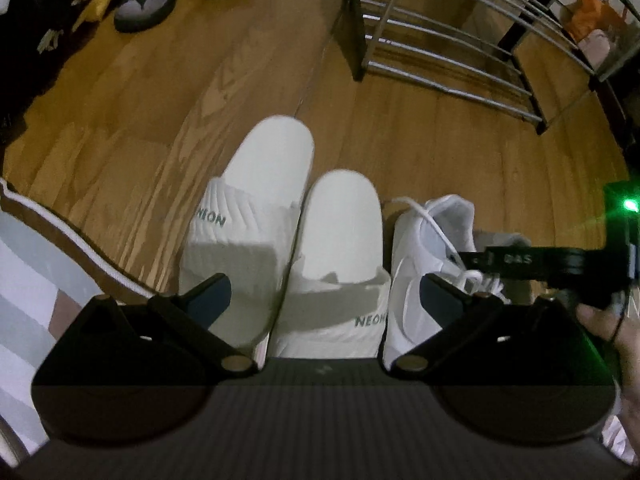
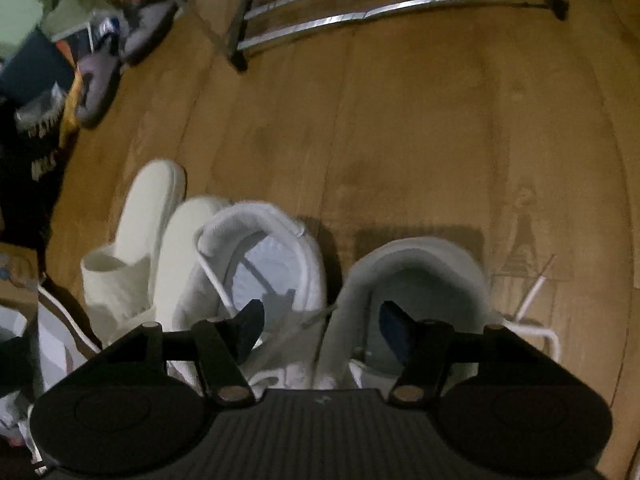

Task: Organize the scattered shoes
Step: 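Grasp the laced white sneakers beside the slides with the right tool, then lift the laced white sneakers off the floor with the right tool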

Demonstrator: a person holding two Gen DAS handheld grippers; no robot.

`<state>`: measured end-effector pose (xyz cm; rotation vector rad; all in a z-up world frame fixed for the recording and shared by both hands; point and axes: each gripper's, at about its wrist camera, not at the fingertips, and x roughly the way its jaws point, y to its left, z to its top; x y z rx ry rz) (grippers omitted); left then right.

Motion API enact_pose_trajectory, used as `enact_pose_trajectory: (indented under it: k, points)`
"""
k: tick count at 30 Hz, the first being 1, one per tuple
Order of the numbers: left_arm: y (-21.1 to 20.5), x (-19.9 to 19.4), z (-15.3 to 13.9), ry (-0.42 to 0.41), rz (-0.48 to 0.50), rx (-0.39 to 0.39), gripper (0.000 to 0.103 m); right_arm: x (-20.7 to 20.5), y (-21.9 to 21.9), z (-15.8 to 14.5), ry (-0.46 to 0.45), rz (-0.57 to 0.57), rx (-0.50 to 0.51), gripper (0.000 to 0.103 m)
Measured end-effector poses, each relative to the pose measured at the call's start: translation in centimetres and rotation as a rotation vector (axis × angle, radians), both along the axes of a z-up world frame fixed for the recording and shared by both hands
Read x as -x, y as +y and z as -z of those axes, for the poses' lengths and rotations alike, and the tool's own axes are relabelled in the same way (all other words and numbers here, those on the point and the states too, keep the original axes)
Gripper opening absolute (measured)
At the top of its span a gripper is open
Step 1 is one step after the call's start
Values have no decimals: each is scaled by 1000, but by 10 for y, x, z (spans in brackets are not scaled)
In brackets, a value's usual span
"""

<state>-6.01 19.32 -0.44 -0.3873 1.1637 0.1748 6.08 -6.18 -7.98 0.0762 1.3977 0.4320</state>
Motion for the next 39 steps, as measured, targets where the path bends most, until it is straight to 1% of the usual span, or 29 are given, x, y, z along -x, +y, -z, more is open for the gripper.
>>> enact_pose_trajectory:
  k: [2,3,4,5,6,9,13,15,16,18,19,21,22,26,27,28,29,30,32,34,36,37,39]
  points:
    - [3,3,5,17,-9,5,102,-1,2,9,-45,-9,14,69]
    - [4,3,6,18,-11,7,102,0,6,6,-76,-34,43,49]
    - [5,4,6,19,-13,10,102,2,9,3,-103,-57,68,35]
    - [6,5,7,19,-15,14,102,3,8,3,-117,-60,58,33]
    - [7,6,6,16,-20,19,102,4,0,5,-119,-30,4,32]
    - [9,7,6,9,-23,26,102,8,-16,5,-137,28,-67,31]
    - [6,6,6,2,-13,42,102,22,-31,-9,-253,30,-147,31]
    - [4,6,7,0,-4,55,102,33,-38,-29,-362,39,-195,29]
    - [3,6,7,1,0,60,102,35,-37,-36,-399,31,-192,28]
    - [-1,5,8,4,12,71,102,32,-35,-48,-468,20,-166,21]
    - [-2,5,8,5,14,73,102,27,-34,-53,-491,15,-150,13]
    - [-5,5,10,9,25,79,102,5,-36,-55,-467,10,-137,13]
    - [-6,5,10,12,29,79,102,-5,-36,-54,-449,21,-117,15]
    - [-8,5,13,24,36,86,102,-25,-34,-40,-372,10,-94,24]
    - [-8,5,14,26,36,85,102,-30,-34,-37,-352,7,-88,28]
    - [-7,5,15,30,35,84,102,-35,-33,-34,-334,4,-85,39]
    - [-7,4,16,34,33,83,102,-36,-29,-31,-317,0,-94,46]
    - [-7,4,17,37,31,83,102,-38,-25,-28,-299,-8,-101,58]
    - [-7,3,18,42,28,86,102,-38,-14,-21,-285,-41,-95,59]
    - [-7,-1,20,51,36,100,102,-41,-5,-16,-287,-63,-77,65]
    - [-7,-11,21,64,39,114,102,-49,11,-10,-293,-96,-22,65]
    - [-7,-20,20,68,27,105,102,-53,17,-8,-296,-109,5,65]
    - [-14,-35,16,48,37,67,102,-69,34,-2,-296,-141,106,64]
